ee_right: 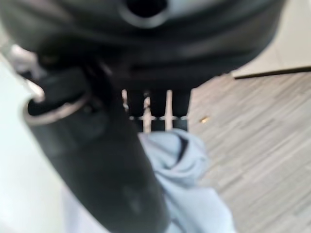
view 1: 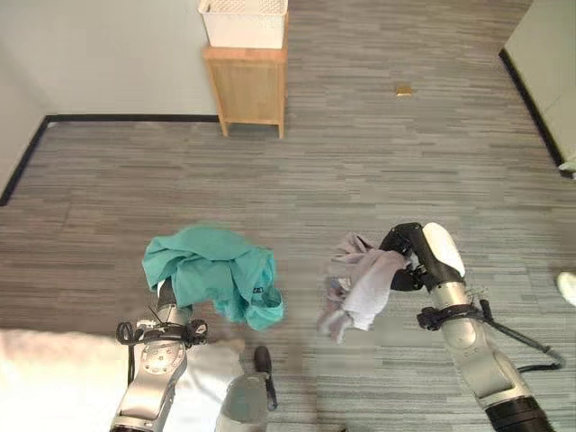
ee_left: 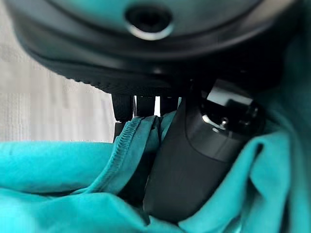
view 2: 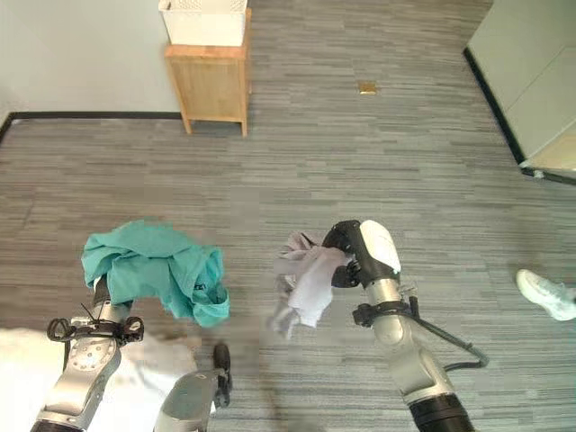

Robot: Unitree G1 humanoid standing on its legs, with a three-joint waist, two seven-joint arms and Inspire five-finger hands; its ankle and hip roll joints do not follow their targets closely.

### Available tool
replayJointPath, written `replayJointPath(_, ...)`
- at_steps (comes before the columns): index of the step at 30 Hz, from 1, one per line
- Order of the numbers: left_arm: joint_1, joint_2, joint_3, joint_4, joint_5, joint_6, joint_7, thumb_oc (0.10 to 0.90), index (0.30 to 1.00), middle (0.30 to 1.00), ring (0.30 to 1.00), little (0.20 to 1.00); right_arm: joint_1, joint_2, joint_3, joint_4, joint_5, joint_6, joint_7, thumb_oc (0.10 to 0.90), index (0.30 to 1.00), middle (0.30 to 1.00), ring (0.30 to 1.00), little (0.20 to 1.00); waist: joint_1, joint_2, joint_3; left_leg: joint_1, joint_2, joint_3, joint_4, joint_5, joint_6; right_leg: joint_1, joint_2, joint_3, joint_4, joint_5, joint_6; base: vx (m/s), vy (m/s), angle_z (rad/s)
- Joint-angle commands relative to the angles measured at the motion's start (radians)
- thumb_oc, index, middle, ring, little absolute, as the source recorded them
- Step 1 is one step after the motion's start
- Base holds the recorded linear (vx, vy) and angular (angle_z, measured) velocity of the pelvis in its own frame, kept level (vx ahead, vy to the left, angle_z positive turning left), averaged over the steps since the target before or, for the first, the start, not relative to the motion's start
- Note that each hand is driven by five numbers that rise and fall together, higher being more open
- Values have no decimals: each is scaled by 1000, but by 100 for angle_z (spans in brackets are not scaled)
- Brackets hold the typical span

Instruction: Pick up bed clothes into laundry basket.

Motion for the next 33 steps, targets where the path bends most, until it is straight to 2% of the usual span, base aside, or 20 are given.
replayJointPath(1, -102, 42, -16, -106, 26, -99, 25, 400, 300, 300, 300, 300, -111, -55, -105, -83, -11, -57, -68, 400, 300, 300, 300, 300, -45, 95, -100, 40, -1, -59, -106, -51, 7, 49, 83, -161, -104, 95, -18, 464, 101, 57)
replayJointPath(2, -104, 41, -16, -105, 26, -99, 25, 400, 300, 300, 300, 300, -111, -56, -106, -84, -11, -56, -67, 400, 300, 300, 300, 300, -50, 97, -99, 37, 1, -63, -107, -46, 6, 50, 85, -167, -105, 97, -20, 494, 45, 31)
replayJointPath(4, -136, 29, -40, -91, 29, -96, 19, 400, 300, 300, 300, 300, -94, -56, -120, -88, -7, -52, -72, 400, 300, 300, 300, 300, -110, 109, -79, 92, -5, -133, -117, -77, -12, -30, 89, -171, -186, 9, -66, 419, -131, 117)
replayJointPath(5, -159, 18, -59, -79, 30, -97, 14, 400, 300, 300, 300, 300, -80, -52, -131, -84, 0, -52, -81, 400, 300, 300, 300, 300, -148, 101, -71, 136, -13, -182, -124, -107, -32, -81, 110, -128, -338, -27, -98, 407, -186, 139)
replayJointPath(6, -160, 19, -60, -78, 31, -98, 14, 400, 300, 300, 300, 300, -79, -51, -132, -85, 1, -51, -81, 400, 300, 300, 300, 300, -151, 104, -72, 137, -9, -187, -124, -110, -34, -70, 115, -135, -352, -25, -99, 496, -234, 85)
replayJointPath(7, -168, 10, -71, -72, 36, -97, 8, 400, 300, 300, 300, 300, -67, -47, -136, -84, 3, -51, -91, 400, 300, 300, 300, 300, -172, 91, -68, 170, -16, -216, -125, -141, -44, -88, 129, -98, -470, -19, -105, 397, -188, 137)
replayJointPath(9, -184, 5, -67, -68, 35, -100, 8, 400, 300, 300, 300, 300, -57, -40, -150, -91, 12, -48, -98, 400, 300, 300, 300, 300, -195, 79, -67, 228, -16, -240, -126, -186, -67, -145, 118, -113, -650, 68, -88, 568, -262, 126)
replayJointPath(11, -174, 5, -51, -68, 43, -100, 1, 400, 300, 300, 300, 300, -49, -33, -151, -87, 3, -39, -97, 400, 300, 300, 300, 300, -205, 82, -65, 292, 5, -245, -126, -233, -96, -181, 85, -221, -773, 147, -64, 439, -183, 92)
replayJointPath(12, -173, 6, -50, -69, 44, -100, 1, 400, 300, 300, 300, 300, -49, -32, -150, -88, 2, -38, -97, 400, 300, 300, 300, 300, -208, 85, -65, 293, 10, -248, -126, -236, -97, -172, 89, -228, -783, 152, -63, 462, -241, 57)
replayJointPath(13, -163, 9, -31, -66, 51, -99, -4, 400, 300, 300, 300, 300, -44, -31, -155, -86, -13, -34, -90, 400, 300, 300, 300, 300, -205, 81, -65, 355, 20, -241, -126, -278, -117, -222, 49, -320, -802, 181, -56, 522, -243, 4)
replayJointPath(16, -154, -6, -39, -53, 53, -102, -9, 400, 300, 300, 300, 300, -22, -36, -160, -84, -16, -36, -76, 400, 300, 300, 300, 300, -222, 81, -88, 420, 38, -286, -120, -326, -127, -182, 50, -319, -803, 215, -67, 565, -248, -1)
replayJointPath(17, -155, -13, -42, -47, 53, -98, -5, 400, 300, 300, 300, 300, -11, -38, -161, -80, -14, -37, -75, 400, 300, 300, 300, 300, -228, 83, -95, 433, 55, -295, -88, -322, -137, -173, 55, -302, -797, 227, -78, 472, -239, 64)
replayJointPath(19, -139, -28, -53, -41, 45, -97, -10, 400, 300, 300, 300, 300, 5, -57, -159, -73, -6, -42, -65, 400, 300, 300, 300, 300, -223, 113, -97, 387, 109, -298, 80, -249, -176, -121, 86, -321, -797, 214, -100, 390, -263, 47)
replayJointPath(21, -143, -28, -64, -42, 25, -91, -8, 400, 300, 300, 300, 300, -2, -83, -162, -65, 11, -43, -77, 400, 300, 300, 300, 300, -210, 112, -88, 259, 160, -309, 389, -67, -218, -44, 113, -344, -810, 168, -152, 442, -444, 13)
replayJointPath(22, -139, -25, -62, -54, 14, -86, -7, 400, 300, 300, 300, 300, -12, -102, -163, -67, 26, -43, -85, 400, 300, 300, 300, 300, -189, 97, -74, 157, 181, -289, 625, -1, -210, 27, 140, -362, -825, 106, -206, 387, -386, 11)
replayJointPath(26, -144, -23, -48, -57, -6, -82, 11, 400, 300, 300, 300, 300, -59, -118, -156, -59, 45, -35, -91, 400, 300, 300, 300, 300, -136, 79, -32, -8, 206, -199, 776, -39, -188, 111, 147, -348, -825, 43, -216, 367, -189, -25)
replayJointPath(29, -117, -31, -28, -62, -15, -82, 9, 400, 300, 300, 300, 300, -68, -105, -145, -61, 68, -42, -80, 400, 300, 300, 300, 300, -72, 97, -28, -145, 173, -152, 556, -97, -144, 175, 170, -283, -825, -14, -188, 429, 100, -62)
replayJointPath(30, -117, -31, -28, -62, -15, -82, 9, 400, 300, 300, 300, 300, -68, -105, -145, -61, 68, -42, -80, 400, 300, 300, 300, 300, -72, 97, -28, -145, 173, -152, 556, -97, -144, 175, 170, -283, -825, -14, -188, 1013, 274, -98)
replayJointPath(31, -78, -48, -29, -65, -2, -88, -7, 400, 300, 300, 300, 300, -53, -90, -134, -29, 62, -54, -87, 400, 300, 300, 300, 300, -3, 152, -36, -228, 177, -76, 14, 108, -168, 306, 213, -255, -825, -110, -150, 980, 233, -69)
replayJointPath(33, -71, -47, -29, -62, 7, -84, -10, 400, 300, 300, 300, 300, -61, -89, -133, -19, 56, -52, -98, 400, 300, 300, 300, 300, 17, 148, -35, -255, 184, -25, -74, 142, -164, 363, 216, -245, -825, -144, -146, 813, 166, -30)
